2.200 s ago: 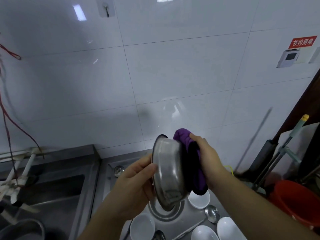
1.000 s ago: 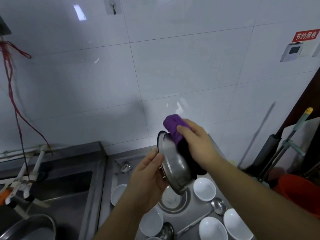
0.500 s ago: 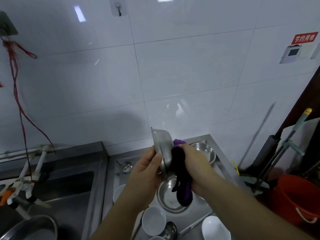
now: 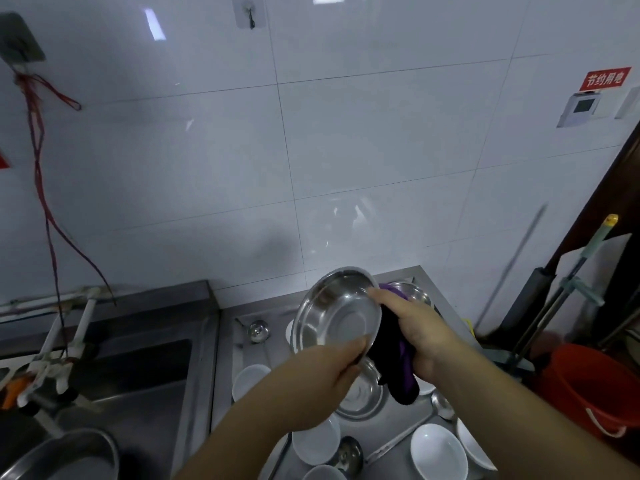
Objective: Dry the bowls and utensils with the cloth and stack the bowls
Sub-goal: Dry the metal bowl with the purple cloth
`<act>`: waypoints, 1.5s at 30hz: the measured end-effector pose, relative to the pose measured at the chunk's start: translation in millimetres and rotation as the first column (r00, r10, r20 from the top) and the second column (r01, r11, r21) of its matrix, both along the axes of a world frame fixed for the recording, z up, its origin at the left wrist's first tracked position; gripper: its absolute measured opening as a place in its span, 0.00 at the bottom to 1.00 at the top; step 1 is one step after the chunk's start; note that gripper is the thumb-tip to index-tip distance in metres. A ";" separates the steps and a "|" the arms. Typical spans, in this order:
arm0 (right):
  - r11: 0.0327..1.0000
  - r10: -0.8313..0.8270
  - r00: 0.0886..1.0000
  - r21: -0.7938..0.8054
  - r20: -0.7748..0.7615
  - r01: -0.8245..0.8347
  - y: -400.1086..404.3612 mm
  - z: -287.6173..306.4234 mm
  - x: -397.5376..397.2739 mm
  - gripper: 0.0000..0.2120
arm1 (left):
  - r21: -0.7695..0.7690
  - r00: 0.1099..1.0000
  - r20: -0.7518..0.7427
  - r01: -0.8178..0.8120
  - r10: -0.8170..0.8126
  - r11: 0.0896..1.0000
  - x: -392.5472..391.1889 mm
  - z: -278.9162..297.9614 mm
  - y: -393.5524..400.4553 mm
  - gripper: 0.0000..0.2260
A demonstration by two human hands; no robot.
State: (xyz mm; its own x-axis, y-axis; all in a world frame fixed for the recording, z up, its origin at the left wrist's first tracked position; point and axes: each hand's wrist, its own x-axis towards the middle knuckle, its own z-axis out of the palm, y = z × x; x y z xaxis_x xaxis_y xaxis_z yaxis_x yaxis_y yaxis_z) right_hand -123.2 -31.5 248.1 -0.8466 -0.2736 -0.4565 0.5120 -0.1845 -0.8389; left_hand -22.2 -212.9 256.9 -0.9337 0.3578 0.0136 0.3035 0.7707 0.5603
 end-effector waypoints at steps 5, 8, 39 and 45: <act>0.998 -0.031 0.997 -0.057 0.071 0.035 10.4 -33.2 13.7 0.32 | -0.115 0.993 -0.110 0.033 -0.045 0.993 0.7 -14.8 -1.1 0.17; 0.987 -0.058 0.994 -0.145 0.092 0.071 16.2 -48.3 19.1 0.29 | -0.029 0.947 -0.284 -0.167 0.152 0.985 -5.6 -25.9 -9.0 0.21; 0.926 -0.378 0.897 0.094 0.230 0.366 205.4 -175.6 -163.6 0.13 | 0.386 0.431 0.794 -0.902 0.429 0.193 -212.5 -160.6 129.5 0.06; 0.860 -0.249 0.968 0.465 0.023 0.210 224.7 -200.3 -231.2 0.14 | 0.333 0.417 0.777 -0.908 0.472 0.255 -266.1 -191.2 145.0 0.07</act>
